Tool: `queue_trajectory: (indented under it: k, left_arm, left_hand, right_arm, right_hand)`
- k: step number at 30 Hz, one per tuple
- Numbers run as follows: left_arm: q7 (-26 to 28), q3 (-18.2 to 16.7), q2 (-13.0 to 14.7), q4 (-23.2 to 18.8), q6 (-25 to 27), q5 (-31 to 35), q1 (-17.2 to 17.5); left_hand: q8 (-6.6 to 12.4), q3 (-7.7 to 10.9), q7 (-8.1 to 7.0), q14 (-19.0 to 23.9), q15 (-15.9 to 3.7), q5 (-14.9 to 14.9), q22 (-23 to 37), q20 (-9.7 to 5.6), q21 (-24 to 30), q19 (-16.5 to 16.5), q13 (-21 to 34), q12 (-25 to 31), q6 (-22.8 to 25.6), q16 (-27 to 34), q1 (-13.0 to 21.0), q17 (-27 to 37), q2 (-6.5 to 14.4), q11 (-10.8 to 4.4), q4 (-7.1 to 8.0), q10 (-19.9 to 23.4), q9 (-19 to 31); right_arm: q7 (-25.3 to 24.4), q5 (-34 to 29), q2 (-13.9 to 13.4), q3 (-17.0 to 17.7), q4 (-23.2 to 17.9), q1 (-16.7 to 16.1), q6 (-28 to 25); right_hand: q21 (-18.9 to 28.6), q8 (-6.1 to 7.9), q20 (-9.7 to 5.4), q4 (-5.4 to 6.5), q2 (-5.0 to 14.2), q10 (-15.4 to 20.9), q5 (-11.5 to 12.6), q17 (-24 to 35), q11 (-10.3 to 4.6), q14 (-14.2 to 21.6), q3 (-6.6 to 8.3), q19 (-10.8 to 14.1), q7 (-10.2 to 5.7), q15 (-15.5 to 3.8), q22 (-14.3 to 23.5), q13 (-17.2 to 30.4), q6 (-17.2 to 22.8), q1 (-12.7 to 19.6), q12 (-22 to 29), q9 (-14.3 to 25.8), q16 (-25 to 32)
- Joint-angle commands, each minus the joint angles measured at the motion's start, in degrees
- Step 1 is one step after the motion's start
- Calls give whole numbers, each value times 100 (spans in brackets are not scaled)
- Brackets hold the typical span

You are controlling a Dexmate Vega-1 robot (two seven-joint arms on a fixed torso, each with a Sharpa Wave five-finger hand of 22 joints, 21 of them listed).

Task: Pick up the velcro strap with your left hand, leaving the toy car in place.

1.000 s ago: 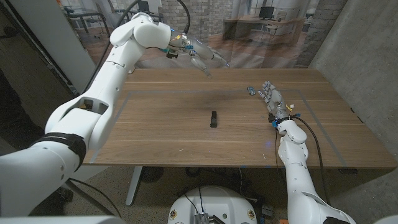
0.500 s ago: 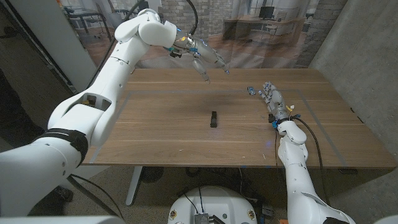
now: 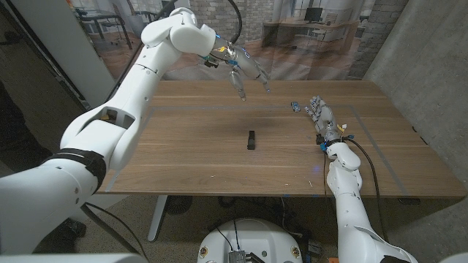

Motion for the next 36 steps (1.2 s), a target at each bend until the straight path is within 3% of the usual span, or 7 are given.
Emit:
queue_trajectory:
  k: [1, 11, 19, 36]
  left_arm:
    - [231, 93, -37, 49, -261, 422, -28]
    - [393, 207, -87, 308, -328, 665, -130]
    - [526, 326, -164, 672, -419, 760, -250]
    - [857, 486, -294, 1370, -646, 893, -437]
  left_hand:
    - [81, -35, -42, 100, 4, 26, 9, 19, 12, 143, 38, 57, 110, 32, 235, 20, 13, -47, -9, 137, 30]
    - [133, -74, -52, 157, -30, 12, 8, 24, -14, 206, 51, 44, 199, 36, 533, 18, 11, -124, 5, 242, 40]
    - [159, -150, -33, 160, -43, -11, 11, 22, -45, 223, 58, 19, 260, 25, 687, 17, -16, -42, 29, 286, 30]
    - [172, -309, -10, 146, -53, -48, 18, 54, -108, 206, 74, -29, 281, 12, 832, 19, -29, -40, 85, 310, 24]
  right_arm:
    - [-28, -10, -29, -8, 18, -6, 25]
    - [-61, -34, -48, -13, 62, 32, 30]
    - [-56, -49, -71, -17, 156, 93, 41]
    - [-84, -105, -105, 6, 396, 230, 84]
  right_hand:
    - [29, 52, 4, -6, -31, 41, -2, 8, 21, 15, -19, 48, 14, 16, 16, 33, 29, -30, -10, 12, 23]
    - [28, 49, 4, -18, -47, 54, 6, 0, 24, 21, -22, 52, 15, 16, 15, 33, 34, -34, -12, 12, 17]
    - [28, 48, 6, -23, -52, 61, 12, -3, 24, 24, -23, 55, 17, 13, 15, 33, 40, -38, -13, 12, 13]
    - [22, 42, 11, -32, -59, 65, 24, -9, 24, 28, -23, 52, 17, 21, 15, 33, 45, -50, -21, 12, 6]
